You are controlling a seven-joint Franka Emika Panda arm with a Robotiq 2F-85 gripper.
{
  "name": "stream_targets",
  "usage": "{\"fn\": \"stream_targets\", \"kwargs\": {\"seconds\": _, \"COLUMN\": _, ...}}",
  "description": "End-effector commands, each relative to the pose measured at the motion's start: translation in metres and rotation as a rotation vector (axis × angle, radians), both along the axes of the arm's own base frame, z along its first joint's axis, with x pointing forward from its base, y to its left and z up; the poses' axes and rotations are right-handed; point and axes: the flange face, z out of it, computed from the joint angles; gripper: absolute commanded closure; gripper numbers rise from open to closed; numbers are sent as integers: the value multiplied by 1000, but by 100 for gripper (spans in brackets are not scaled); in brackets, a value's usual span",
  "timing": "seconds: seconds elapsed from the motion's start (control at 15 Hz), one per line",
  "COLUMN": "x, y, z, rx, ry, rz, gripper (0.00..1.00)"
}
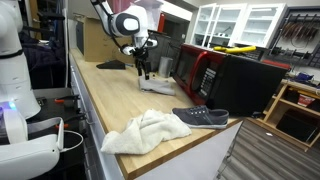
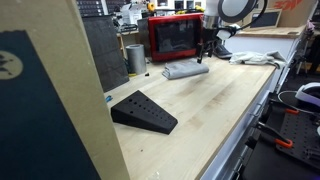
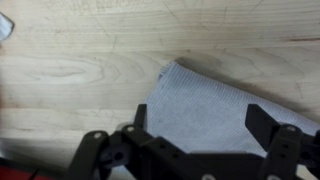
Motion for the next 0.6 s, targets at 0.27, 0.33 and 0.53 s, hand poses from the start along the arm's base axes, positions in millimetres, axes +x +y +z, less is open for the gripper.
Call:
{"fn": "stream_targets", "kwargs": {"seconds": 0.27, "x": 27, "y": -1, "z": -34, "rx": 0, "ry": 83, "rz": 132, "gripper": 0}}
{"fn": "stream_targets", "kwargs": {"seconds": 0.33, "x": 28, "y": -3, "z": -41, "rx": 9, "ry": 94, "rz": 135, "gripper": 0}}
{"fn": "stream_targets", "kwargs": {"seconds": 0.53, "x": 36, "y": -6, "z": -50, "rx": 45, "ry": 102, "rz": 124, "gripper": 17}}
